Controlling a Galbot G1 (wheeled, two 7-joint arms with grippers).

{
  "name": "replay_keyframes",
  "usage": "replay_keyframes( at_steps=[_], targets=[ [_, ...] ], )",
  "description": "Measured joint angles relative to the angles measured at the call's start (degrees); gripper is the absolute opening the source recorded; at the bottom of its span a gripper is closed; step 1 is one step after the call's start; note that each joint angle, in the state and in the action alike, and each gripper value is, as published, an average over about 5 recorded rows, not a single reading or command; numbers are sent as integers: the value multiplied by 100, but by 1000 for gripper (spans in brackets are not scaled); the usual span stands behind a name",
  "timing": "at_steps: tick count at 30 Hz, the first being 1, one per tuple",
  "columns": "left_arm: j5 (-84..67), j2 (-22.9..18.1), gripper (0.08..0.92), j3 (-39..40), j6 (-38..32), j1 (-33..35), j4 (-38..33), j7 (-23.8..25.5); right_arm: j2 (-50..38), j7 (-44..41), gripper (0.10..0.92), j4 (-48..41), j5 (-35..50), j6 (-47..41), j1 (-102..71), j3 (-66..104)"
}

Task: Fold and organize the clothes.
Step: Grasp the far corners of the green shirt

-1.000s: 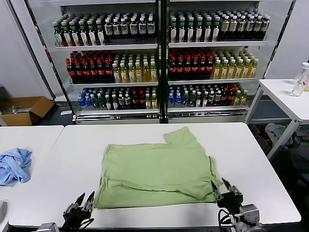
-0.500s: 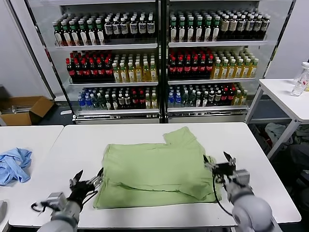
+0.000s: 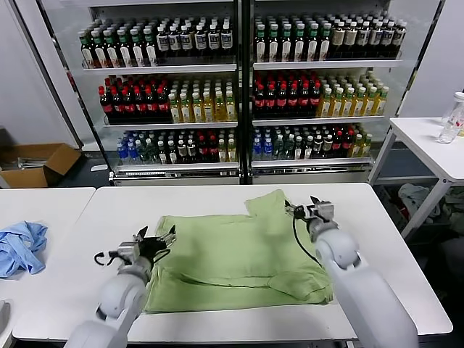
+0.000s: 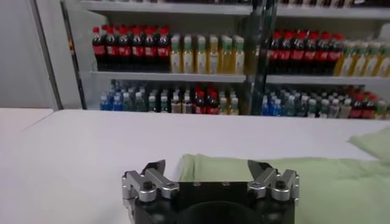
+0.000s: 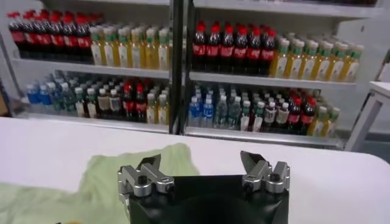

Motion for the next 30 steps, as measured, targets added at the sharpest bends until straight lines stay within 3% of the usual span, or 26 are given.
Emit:
replay_keyframes(
  at_steps=[8,15,18,30],
  targets=[
    [33,-113,823,281,74,-715,806,-87,399,-127,823,-1211,35,-58,658,-266],
    [-100,-116,813,394,107,-942,1087,-95,662,-202,798,-1844,75,-69,936,-408],
    [-170,-106,761,429,86,-971,1135,-100,722,-217,726,-1975,100,-62,984,-461],
    [-580,-141,418,448,142,-864,1148,-153,768,-243,379,-2152,135,-58,988,-543]
  ],
)
